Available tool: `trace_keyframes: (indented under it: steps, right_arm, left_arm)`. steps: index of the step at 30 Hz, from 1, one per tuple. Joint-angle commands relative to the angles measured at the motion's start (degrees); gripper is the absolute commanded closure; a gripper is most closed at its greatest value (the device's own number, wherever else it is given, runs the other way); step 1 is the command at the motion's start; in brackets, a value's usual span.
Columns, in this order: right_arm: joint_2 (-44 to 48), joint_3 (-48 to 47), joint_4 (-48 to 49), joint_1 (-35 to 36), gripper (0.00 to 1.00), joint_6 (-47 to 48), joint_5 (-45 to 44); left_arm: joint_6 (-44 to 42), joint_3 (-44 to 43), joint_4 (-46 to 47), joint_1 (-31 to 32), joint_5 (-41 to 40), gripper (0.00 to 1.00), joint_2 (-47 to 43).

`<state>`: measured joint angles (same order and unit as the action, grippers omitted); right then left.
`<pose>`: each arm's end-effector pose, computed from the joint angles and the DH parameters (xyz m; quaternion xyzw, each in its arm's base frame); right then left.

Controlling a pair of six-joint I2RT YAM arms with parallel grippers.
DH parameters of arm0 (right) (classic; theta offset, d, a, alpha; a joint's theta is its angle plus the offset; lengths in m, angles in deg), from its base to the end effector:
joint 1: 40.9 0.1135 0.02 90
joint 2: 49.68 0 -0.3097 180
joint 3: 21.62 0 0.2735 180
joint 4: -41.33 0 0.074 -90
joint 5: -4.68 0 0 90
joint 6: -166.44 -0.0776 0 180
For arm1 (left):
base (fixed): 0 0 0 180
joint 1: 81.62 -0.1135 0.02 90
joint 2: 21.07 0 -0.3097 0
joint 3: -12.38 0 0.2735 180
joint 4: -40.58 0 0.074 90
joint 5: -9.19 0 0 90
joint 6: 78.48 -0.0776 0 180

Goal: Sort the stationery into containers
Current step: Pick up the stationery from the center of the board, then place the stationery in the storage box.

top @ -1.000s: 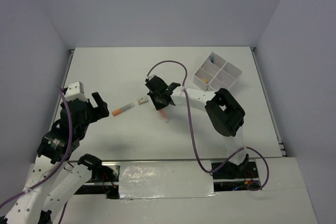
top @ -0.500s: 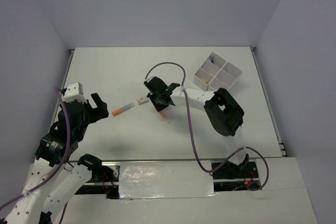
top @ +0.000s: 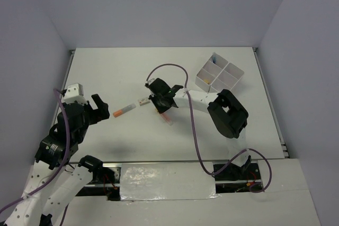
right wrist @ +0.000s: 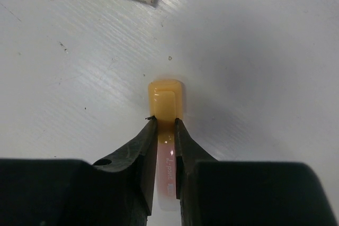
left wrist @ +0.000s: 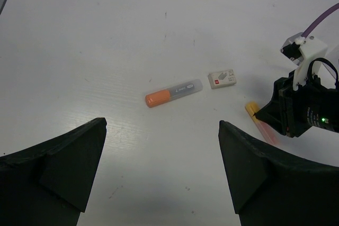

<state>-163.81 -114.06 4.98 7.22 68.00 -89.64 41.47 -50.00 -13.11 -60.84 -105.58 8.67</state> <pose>0.3254 0.3541 0.1666 -0.3163 0.9072 0.0984 0.2594 0.1202 -0.0108 0.3628 -0.1854 0.7929 -0.0771 0.5753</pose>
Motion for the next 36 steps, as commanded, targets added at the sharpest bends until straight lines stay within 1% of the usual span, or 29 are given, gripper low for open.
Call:
trace_keyframes:
  steps: [1,5,8,11,13,15,16,19,20,21,22,23,24,25,27,28,29,30,32,33,34,36]
  right_arm:
    - [-0.1,-0.7,-2.0,0.3,1.00,1.0,0.6]
    - [1.0,1.0,-0.8,0.2,1.00,0.4,0.5]
    - [4.1,2.7,0.7,0.2,1.00,1.1,-0.4]
    - [11.3,6.4,6.5,0.1,1.00,3.9,-0.1]
    - [14.4,9.7,9.3,0.1,1.00,6.1,0.7]
    - [18.0,11.9,11.2,0.0,1.00,7.0,-0.5]
    - [18.8,12.4,11.3,-0.6,1.00,7.4,-2.9]
    - [21.9,14.7,11.6,-3.5,1.00,7.7,-4.8]
    - [24.4,15.5,12.1,-4.9,1.00,7.9,-6.0]
    - [26.0,16.6,13.0,-8.0,1.00,9.7,-6.4]
    - [28.0,19.6,14.5,-10.1,1.00,11.9,-6.1]
    - [32.6,21.6,19.2,-11.9,1.00,13.4,-2.4]
    - [35.1,25.2,21.9,-16.1,1.00,14.9,0.1]
    - [39.4,26.8,26.5,-18.0,1.00,18.3,1.9]
    - [42.6,30.0,30.0,-22.0,1.00,23.0,5.5]
    - [43.9,30.1,31.1,-22.9,1.00,27.3,5.2]
    - [44.1,29.8,31.4,-24.0,1.00,29.3,5.7]
    - [44.0,27.8,31.0,-26.3,1.00,31.0,9.4]
    - [42.4,25.4,29.5,-28.5,1.00,34.6,11.9]
    - [41.5,22.6,29.0,-29.6,1.00,35.7,13.3]
    - [39.2,21.2,26.9,-31.6,1.00,37.7,13.9]
    - [36.6,17.3,25.0,-33.3,1.00,41.5,13.8]
  left_arm:
    - [-1.1,-0.1,2.7,-0.2,0.3,0.01,-0.6]
    - [-1.3,-0.1,2.9,-0.2,0.5,0.01,-0.6]
    - [-1.3,-0.2,2.8,-0.2,0.6,0.01,-0.6]
    - [-1.3,-0.2,2.8,-0.2,0.5,0.01,-0.7]
    - [-1.2,-0.1,2.8,-0.2,0.5,0.01,-0.9]
    - [-1.2,0.0,2.9,-0.2,0.5,0.01,-1.1]
    - [-1.2,0.0,2.9,-0.2,0.5,0.01,-1.1]
    - [-1.3,0.0,2.8,-0.2,0.5,0.01,-1.1]
    - [-1.3,0.0,2.9,-0.2,0.6,0.01,-1.1]
    - [-1.3,-0.1,2.9,-0.2,0.7,0.01,-1.2]
    - [-1.3,-0.1,2.9,-0.2,0.8,0.01,-1.2]
    - [-1.5,0.0,3.0,-0.2,1.0,0.01,-1.3]
    - [-1.7,0.1,3.1,-0.2,1.1,0.01,-1.3]
    - [-1.7,0.1,3.2,-0.2,1.5,0.01,-1.3]
    - [-1.8,0.0,3.3,-0.2,1.7,0.01,-1.2]
    - [-1.7,0.0,3.3,-0.2,1.8,0.01,-1.3]
    - [-1.8,0.0,3.3,-0.2,1.8,0.01,-1.2]
    - [-1.9,0.1,3.3,-0.2,1.8,0.01,-1.3]
    - [-2.0,0.1,3.4,-0.2,2.2,0.01,-1.4]
    - [-2.1,0.1,3.4,-0.2,2.3,0.01,-1.4]
    - [-2.1,0.1,3.5,-0.2,2.4,0.01,-1.4]
    - [-2.3,0.1,3.6,-0.1,2.7,0.01,-1.3]
